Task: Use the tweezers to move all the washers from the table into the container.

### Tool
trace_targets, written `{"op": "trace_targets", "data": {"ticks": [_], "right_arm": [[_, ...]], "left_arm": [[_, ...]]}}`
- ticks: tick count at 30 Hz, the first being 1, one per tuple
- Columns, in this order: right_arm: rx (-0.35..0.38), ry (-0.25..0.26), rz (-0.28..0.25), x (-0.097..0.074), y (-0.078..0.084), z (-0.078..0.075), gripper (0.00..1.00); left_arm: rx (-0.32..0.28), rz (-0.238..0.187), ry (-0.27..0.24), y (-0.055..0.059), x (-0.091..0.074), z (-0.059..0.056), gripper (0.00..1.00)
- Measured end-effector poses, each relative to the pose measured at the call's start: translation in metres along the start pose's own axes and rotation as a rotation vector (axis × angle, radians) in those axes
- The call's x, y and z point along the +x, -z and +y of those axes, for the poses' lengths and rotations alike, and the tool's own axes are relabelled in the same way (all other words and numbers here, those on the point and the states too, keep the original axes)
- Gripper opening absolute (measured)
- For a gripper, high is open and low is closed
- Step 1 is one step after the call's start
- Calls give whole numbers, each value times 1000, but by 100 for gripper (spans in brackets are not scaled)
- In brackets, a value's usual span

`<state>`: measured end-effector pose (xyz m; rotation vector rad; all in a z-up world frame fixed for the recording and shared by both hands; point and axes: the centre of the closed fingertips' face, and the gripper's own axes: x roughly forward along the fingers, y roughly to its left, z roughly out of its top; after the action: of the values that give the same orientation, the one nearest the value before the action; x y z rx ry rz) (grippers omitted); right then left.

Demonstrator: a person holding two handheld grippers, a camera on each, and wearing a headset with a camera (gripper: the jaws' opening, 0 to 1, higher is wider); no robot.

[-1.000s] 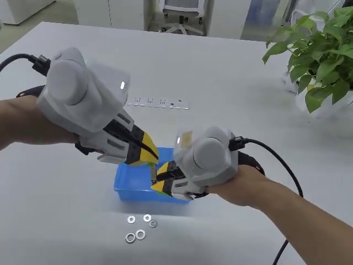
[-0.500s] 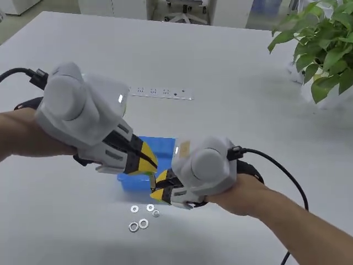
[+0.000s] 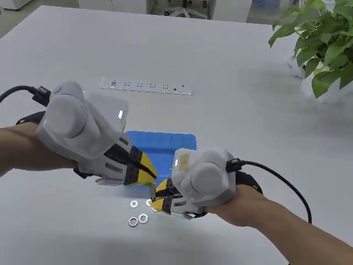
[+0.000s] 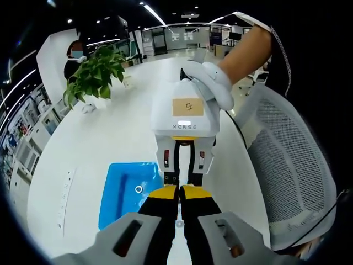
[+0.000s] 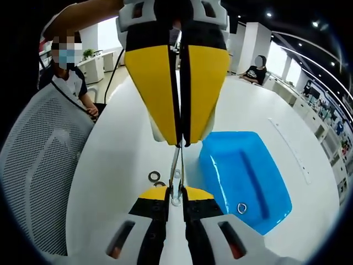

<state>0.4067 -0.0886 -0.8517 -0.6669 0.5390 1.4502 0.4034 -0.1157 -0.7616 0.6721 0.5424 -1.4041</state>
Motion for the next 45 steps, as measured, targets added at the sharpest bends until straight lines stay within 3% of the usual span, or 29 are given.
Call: {"op": "trace_targets", "data": {"ticks": [18, 45], "right_arm": [[14, -22, 13, 13, 12, 4, 12], [37, -23, 18, 14, 16, 2, 10]], "left_arm": [[-17, 16, 20, 16, 10, -4, 5], [-21, 3, 19, 14, 13, 1, 5]]}}
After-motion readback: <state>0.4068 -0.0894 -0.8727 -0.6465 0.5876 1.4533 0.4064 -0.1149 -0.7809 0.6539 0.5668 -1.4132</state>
